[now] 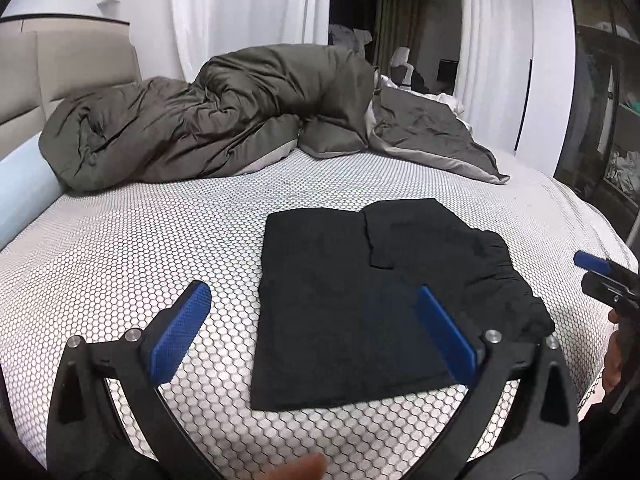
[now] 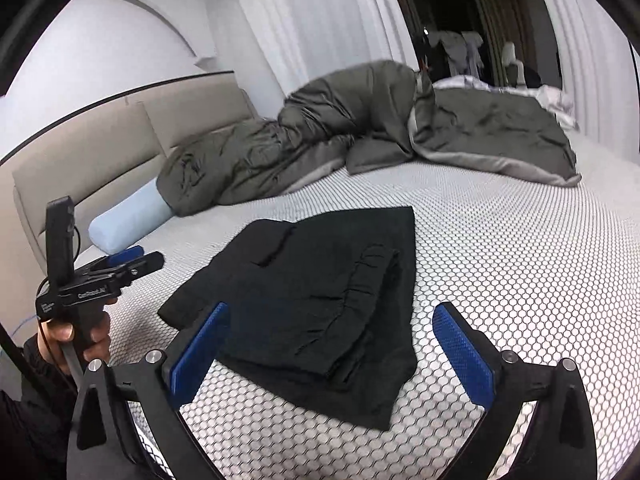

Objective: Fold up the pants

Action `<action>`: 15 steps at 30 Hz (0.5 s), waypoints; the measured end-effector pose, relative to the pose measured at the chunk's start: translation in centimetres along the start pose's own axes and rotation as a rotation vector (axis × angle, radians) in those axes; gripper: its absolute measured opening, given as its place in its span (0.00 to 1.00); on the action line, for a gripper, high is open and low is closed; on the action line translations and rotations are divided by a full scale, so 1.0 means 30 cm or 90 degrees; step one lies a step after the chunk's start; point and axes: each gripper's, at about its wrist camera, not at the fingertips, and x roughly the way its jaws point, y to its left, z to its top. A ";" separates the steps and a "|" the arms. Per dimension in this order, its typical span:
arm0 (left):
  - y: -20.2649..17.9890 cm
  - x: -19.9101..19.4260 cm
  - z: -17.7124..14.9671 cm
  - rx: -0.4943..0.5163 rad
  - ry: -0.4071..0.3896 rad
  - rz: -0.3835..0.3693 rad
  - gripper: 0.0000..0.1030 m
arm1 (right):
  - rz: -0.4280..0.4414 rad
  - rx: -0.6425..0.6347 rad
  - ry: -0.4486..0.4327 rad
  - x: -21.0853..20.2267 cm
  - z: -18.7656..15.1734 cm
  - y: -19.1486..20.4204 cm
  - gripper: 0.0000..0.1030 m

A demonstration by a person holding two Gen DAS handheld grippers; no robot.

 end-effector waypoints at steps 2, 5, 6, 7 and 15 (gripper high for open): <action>-0.016 -0.016 -0.012 0.004 -0.006 0.005 0.99 | -0.010 -0.020 -0.018 -0.015 -0.016 0.025 1.00; -0.041 -0.021 -0.025 0.020 -0.013 0.012 0.99 | -0.021 -0.044 -0.019 -0.007 -0.024 0.053 1.00; -0.049 -0.021 -0.027 0.026 -0.015 0.013 0.99 | -0.024 -0.047 -0.022 -0.008 -0.026 0.054 1.00; -0.056 -0.021 -0.029 0.029 -0.018 0.014 0.99 | -0.027 -0.045 -0.025 -0.006 -0.027 0.055 1.00; -0.075 -0.016 -0.038 0.058 -0.034 0.015 0.99 | -0.014 -0.037 -0.043 -0.012 -0.027 0.062 1.00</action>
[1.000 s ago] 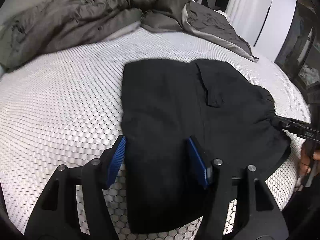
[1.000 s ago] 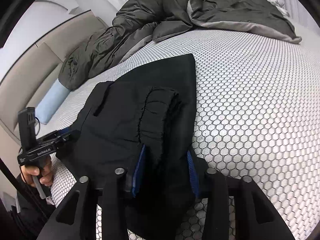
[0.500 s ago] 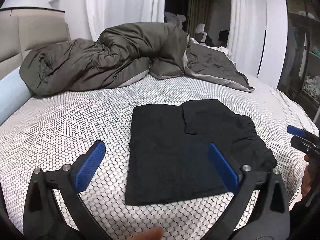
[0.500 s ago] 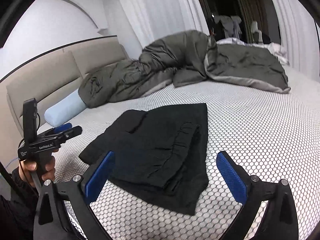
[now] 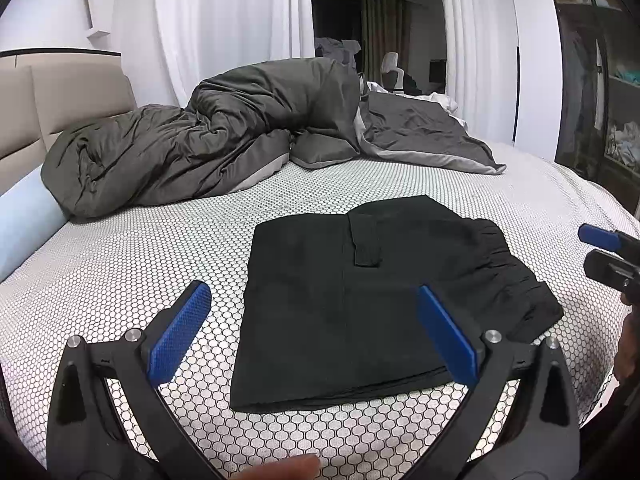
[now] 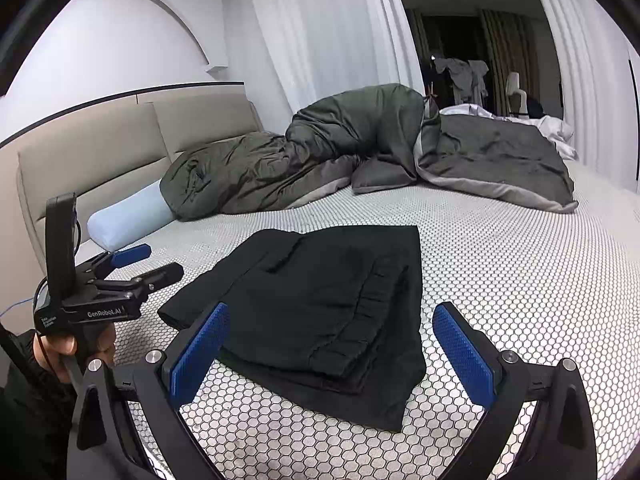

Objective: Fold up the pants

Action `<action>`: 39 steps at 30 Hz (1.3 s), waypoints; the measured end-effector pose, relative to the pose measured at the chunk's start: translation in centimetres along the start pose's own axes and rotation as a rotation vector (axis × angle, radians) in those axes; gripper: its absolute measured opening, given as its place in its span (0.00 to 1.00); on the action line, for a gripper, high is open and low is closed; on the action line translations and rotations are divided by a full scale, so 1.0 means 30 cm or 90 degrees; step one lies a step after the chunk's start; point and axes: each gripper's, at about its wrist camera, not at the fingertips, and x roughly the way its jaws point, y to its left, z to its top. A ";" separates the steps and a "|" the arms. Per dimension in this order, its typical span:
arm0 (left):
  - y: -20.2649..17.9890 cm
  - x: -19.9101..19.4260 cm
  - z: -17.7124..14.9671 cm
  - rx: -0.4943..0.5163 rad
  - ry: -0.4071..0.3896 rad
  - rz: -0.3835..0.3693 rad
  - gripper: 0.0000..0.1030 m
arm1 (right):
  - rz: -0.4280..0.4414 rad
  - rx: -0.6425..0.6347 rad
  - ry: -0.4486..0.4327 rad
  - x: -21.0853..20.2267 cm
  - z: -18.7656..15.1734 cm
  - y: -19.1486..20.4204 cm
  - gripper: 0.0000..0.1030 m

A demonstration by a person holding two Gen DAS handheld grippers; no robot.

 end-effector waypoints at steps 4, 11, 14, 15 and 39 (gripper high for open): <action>-0.006 -0.005 -0.002 0.001 -0.003 0.001 0.99 | -0.001 -0.004 0.001 -0.004 -0.006 0.000 1.00; 0.010 -0.017 -0.002 -0.005 -0.010 0.000 0.99 | 0.000 -0.010 0.000 -0.002 -0.009 0.004 1.00; 0.025 -0.021 -0.003 -0.005 -0.013 0.001 0.99 | 0.001 -0.013 0.000 0.003 -0.010 0.009 1.00; 0.029 -0.022 -0.003 -0.007 -0.014 0.002 0.99 | 0.001 -0.014 0.001 0.004 -0.010 0.010 1.00; 0.085 -0.022 0.006 -0.016 -0.015 -0.002 0.99 | 0.002 -0.023 0.003 0.012 -0.012 0.010 1.00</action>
